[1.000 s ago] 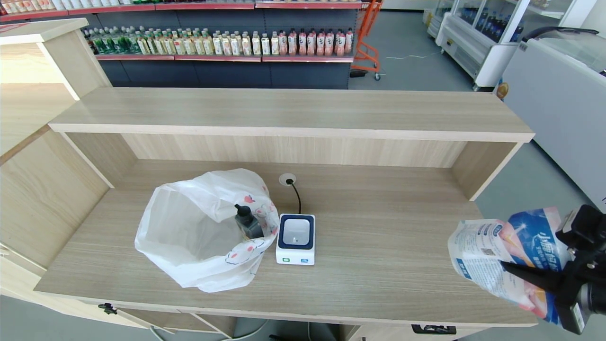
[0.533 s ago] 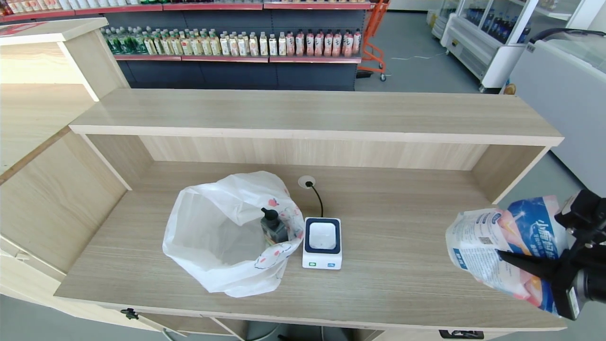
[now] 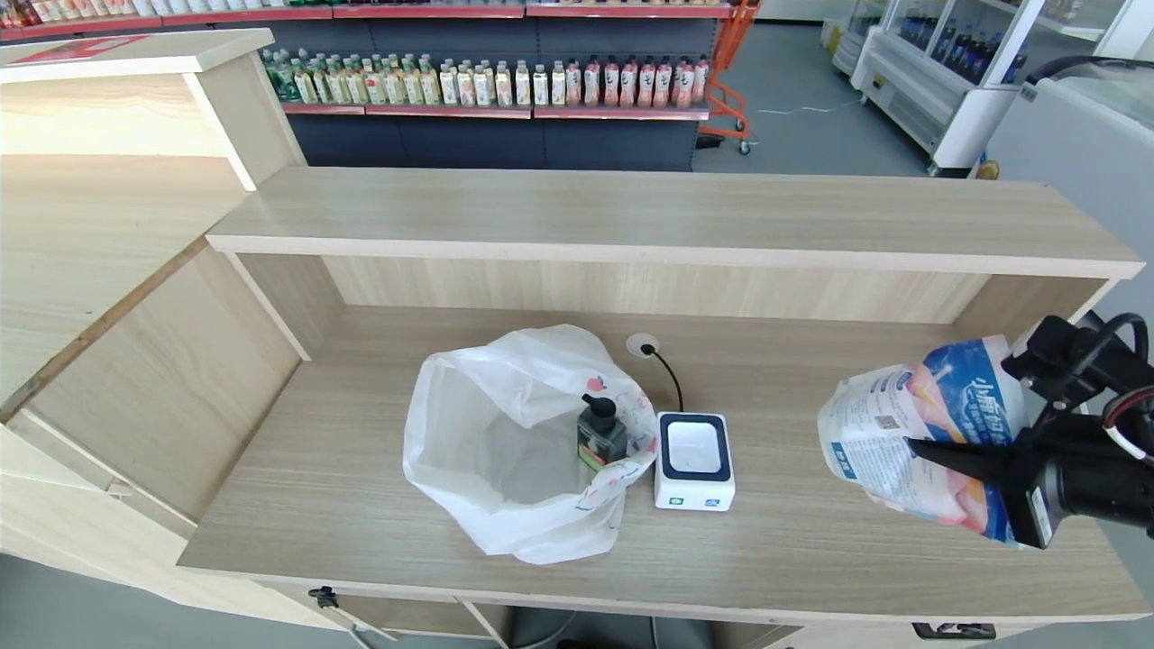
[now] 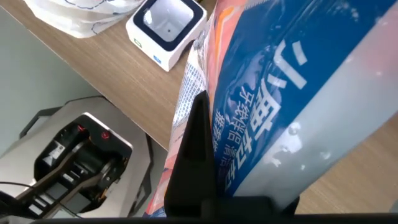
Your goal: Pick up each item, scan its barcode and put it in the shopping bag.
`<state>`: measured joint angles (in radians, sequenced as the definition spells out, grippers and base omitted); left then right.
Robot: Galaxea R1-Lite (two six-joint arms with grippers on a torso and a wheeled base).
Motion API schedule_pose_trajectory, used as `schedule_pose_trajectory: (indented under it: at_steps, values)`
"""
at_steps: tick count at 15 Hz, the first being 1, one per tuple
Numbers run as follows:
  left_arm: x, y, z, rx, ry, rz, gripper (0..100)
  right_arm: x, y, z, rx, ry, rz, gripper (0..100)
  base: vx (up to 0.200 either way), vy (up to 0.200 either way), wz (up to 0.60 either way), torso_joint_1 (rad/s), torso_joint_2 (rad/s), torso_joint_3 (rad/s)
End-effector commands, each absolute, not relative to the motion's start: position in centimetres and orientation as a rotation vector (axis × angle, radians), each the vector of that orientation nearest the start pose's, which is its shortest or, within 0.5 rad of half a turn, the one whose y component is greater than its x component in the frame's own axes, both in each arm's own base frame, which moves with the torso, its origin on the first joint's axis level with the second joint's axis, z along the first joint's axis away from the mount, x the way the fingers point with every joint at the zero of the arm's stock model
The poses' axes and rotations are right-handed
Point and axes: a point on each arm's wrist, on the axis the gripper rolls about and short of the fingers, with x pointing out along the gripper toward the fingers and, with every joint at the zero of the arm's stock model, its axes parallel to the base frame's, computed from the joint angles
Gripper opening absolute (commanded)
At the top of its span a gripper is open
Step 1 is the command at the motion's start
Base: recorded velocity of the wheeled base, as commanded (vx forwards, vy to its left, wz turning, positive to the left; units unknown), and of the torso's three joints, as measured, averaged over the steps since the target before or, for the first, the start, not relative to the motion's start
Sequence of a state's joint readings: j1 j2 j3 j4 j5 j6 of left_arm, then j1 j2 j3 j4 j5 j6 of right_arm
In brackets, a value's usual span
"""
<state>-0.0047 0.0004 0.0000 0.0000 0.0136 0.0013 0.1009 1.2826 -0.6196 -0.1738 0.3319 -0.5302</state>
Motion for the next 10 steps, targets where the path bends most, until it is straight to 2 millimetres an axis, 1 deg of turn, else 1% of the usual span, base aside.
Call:
schedule_pose_trajectory:
  at_steps: [1,5,10]
  values:
    - [-2.3,0.0,7.5,0.005,0.000,0.009,100,20.1,2.8,18.9,-0.452,0.391,0.555,0,0.000,0.200,0.00,0.007,0.00,0.002]
    - [-2.3,0.0,7.5,0.006,0.000,0.009,100,21.0,2.8,18.2,-0.450,0.424,0.560,0,0.000,0.000,0.00,0.000,0.00,0.000]
    - [-2.3,0.0,7.5,0.006,0.000,0.009,100,21.9,3.0,17.2,-0.447,0.446,0.576,0,0.200,0.000,0.00,-0.004,-0.01,0.003]
